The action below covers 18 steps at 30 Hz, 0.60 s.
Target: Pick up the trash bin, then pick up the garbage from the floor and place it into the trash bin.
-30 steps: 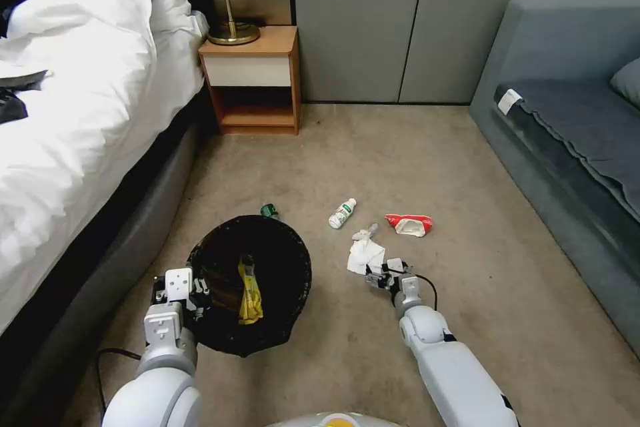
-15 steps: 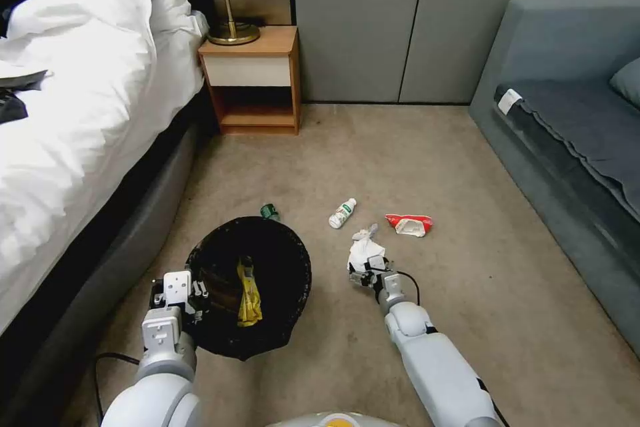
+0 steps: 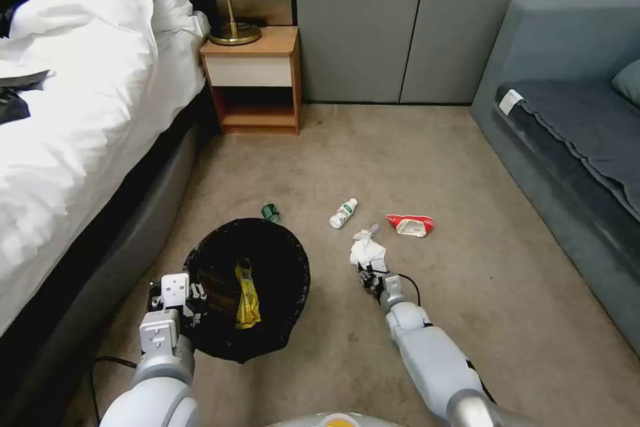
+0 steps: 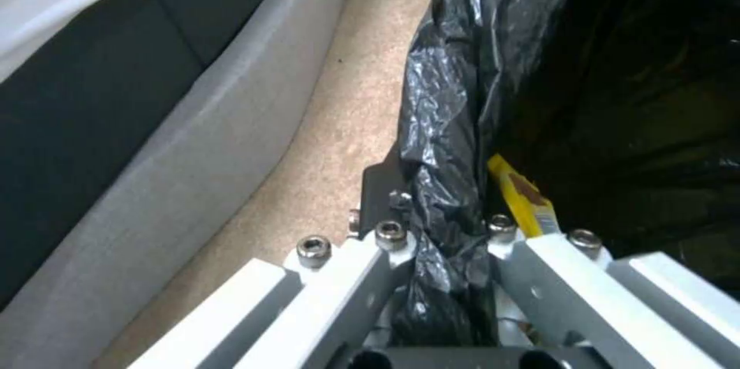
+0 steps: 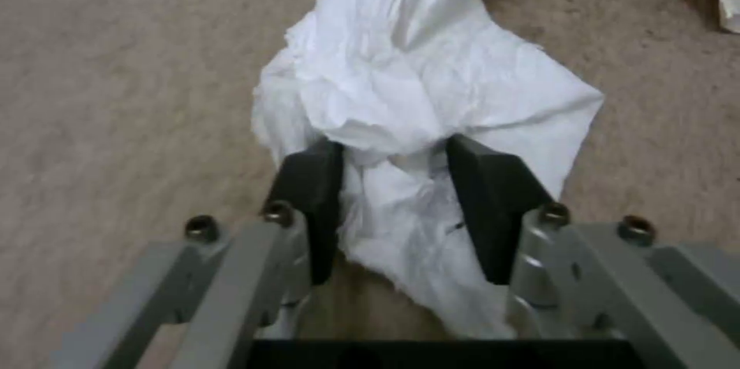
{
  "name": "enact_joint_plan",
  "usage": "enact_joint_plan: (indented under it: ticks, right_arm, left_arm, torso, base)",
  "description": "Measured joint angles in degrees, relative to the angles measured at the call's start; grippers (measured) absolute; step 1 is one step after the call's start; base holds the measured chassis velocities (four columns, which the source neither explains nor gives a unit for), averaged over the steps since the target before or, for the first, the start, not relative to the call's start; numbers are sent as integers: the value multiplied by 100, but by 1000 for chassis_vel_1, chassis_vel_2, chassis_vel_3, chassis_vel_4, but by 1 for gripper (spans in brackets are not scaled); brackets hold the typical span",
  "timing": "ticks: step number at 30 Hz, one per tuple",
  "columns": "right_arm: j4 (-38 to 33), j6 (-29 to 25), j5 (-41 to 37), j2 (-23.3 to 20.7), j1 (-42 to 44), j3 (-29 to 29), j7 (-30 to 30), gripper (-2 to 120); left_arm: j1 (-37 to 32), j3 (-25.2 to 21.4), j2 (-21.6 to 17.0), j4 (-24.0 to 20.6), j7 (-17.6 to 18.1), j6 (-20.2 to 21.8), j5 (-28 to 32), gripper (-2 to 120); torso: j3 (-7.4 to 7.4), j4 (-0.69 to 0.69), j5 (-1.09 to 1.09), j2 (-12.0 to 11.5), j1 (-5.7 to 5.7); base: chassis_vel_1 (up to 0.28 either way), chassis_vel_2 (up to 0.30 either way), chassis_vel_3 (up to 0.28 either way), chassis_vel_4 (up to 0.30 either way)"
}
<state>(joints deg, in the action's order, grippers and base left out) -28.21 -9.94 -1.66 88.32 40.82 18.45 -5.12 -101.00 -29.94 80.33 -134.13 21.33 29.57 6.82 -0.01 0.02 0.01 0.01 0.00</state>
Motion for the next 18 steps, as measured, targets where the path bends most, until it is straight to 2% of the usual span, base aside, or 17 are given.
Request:
enact_joint_plan:
  ticks: [1,3,5,7,8,12,18]
  right_arm:
    - [144,-37,-24,-1,-89,14,-41,25]
    - [195,-49,-31,-1,-120,17,-68,22]
    - [236,-56,-52,-17,-155,14,-110,11]
    - [229,-56,-53,-19,-155,10,-114,7]
    - [189,-54,-58,-20,-140,5,-113,1]
    - [44,-25,-70,-25,-61,-6,-87,0]
    - [-607,60,-188,-71,364,-78,22,0]
  left_arm:
    - [-22,4,13,0,-2,-10,-18,0]
    - [-30,6,19,0,-2,-14,-25,0]
    - [-45,6,34,-2,-3,-18,-36,0]
    - [-45,5,37,-8,-3,-18,-36,0]
    - [-41,3,38,-24,-5,-18,-36,0]
    - [-20,1,38,-27,-5,-19,-34,0]
    - [50,33,32,-9,-8,-19,-27,0]
  torso:
    - [0,0,-1,0,0]
    - [0,0,-2,0,0]
    - [0,0,-1,0,0]
    - [0,-1,-3,0,0]
    - [0,-2,-1,0,0]
    - [1,-3,-3,0,1]
    - [1,-5,-2,0,1]
  base:
    - [0,0,0,0]
    - [0,0,0,0]
    - [0,0,0,0]
    - [0,0,0,0]
    - [0,0,0,0]
    - [0,0,0,0]
    - [0,0,0,0]
